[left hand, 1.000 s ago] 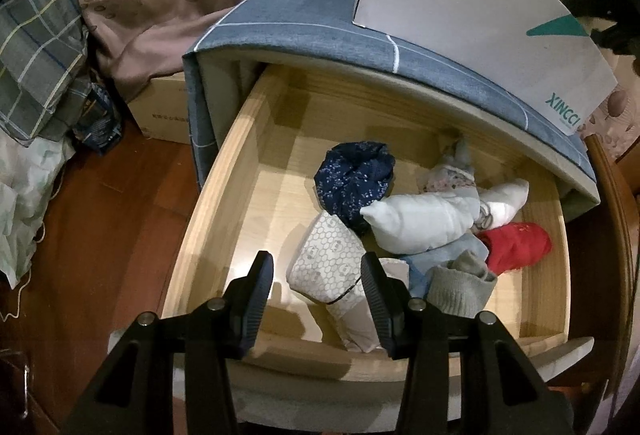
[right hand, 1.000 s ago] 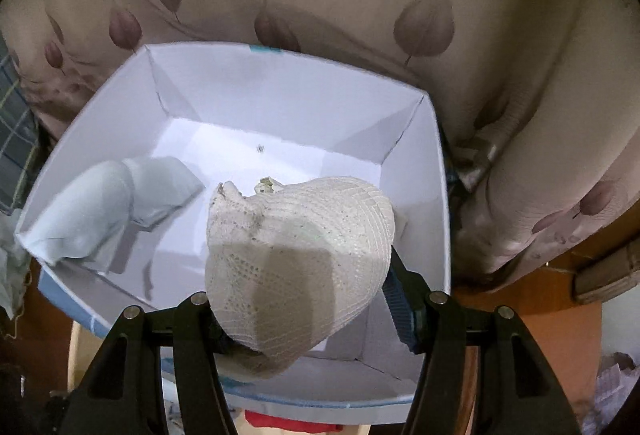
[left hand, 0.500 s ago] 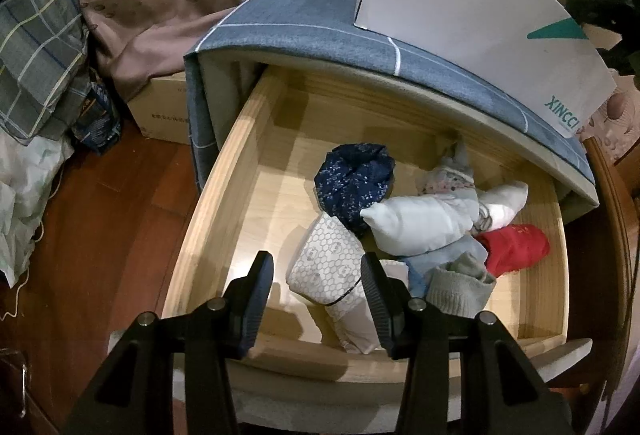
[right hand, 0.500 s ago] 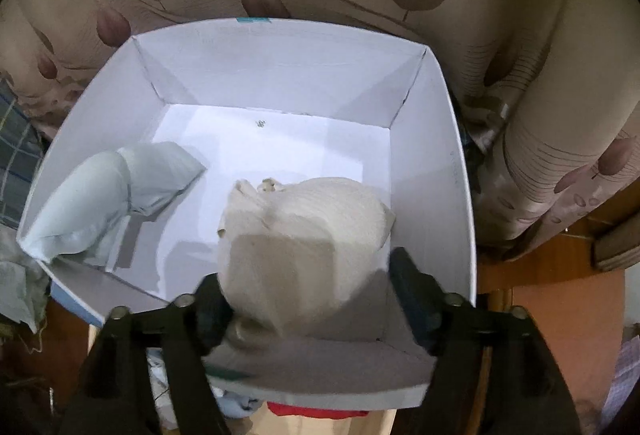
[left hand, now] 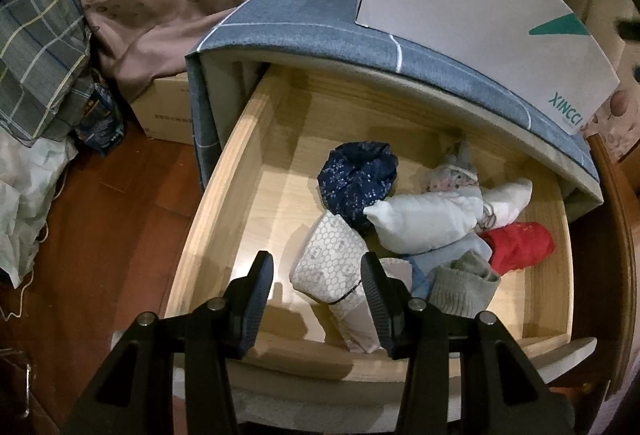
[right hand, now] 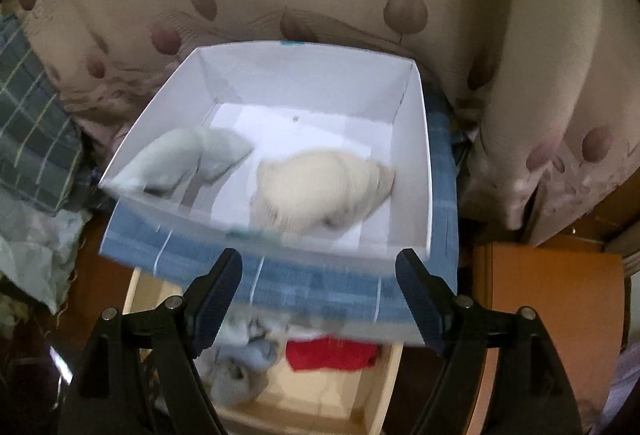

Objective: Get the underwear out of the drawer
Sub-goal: 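Open the right tool to release the beige underwear in the box, then lower the right tool into the drawer and close on the red underwear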

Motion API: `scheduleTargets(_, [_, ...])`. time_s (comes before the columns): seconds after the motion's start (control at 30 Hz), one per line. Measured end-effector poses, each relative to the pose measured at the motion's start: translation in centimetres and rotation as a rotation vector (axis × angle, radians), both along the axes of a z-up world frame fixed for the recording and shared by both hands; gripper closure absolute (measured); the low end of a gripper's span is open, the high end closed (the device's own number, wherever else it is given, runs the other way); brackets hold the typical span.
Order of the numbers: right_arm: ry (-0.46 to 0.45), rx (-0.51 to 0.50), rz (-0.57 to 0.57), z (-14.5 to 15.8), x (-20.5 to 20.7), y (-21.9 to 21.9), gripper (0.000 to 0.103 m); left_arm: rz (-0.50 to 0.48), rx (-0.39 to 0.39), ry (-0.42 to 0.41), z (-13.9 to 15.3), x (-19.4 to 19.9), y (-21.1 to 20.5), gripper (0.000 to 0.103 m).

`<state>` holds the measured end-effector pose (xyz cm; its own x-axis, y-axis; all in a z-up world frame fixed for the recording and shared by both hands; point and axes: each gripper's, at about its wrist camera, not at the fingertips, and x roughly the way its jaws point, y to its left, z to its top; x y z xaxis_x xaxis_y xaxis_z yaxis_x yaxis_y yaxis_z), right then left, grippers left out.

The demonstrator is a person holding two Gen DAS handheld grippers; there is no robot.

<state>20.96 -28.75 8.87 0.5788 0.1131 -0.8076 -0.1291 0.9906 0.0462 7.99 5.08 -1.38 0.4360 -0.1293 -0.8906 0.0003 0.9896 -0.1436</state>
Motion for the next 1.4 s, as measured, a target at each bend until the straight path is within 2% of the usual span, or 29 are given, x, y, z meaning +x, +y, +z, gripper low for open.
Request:
scheduleTargets(0.17, [0.071,0.023,0.03,-2.6,-4.2,-0.7,0.027,-0.01,0.009,0.016,-0.2,0.1,-0.2,0.057])
scheduleTargets(0.3, [0.163,0.045,0.04,-6.7,-6.3,-1.1,0.027,-0.013,0.013,0.024,-0.3,0.2,-0.2,0.057])
scheduleTargets(0.4, [0.22,0.052,0.045,-9.7,-6.6,-1.3,0.027,-0.013,0.017,0.025,-0.4,0.1,-0.2,0.057])
scheduleTargets(0.63, [0.317,0.017,0.166,-15.7,-4.3,-0.9,0.026,-0.014,0.01,0.035,-0.5,0.2,-0.1,0.057])
scheduleTargets(0.83, [0.337,-0.113,0.282,-18.6,-2.3,0.4,0.026,-0.022,0.004,0.045,-0.8,0.4,0.0,0.057])
scheduleTargets(1.0, [0.353,-0.171,0.37,-20.3,-1.4,1.9,0.026,-0.023,0.007,0.051,-0.9,0.5,-0.2,0.057])
scheduleTargets(1.27, [0.376,-0.342,0.556,-23.9,-1.0,4.8,0.026,-0.017,0.009,0.061,-1.0,0.4,0.0,0.057])
scheduleTargets(1.4, [0.378,-0.412,0.61,-25.2,-1.1,5.4,0.026,-0.019,0.009,0.065,-1.0,0.5,-0.1,0.057])
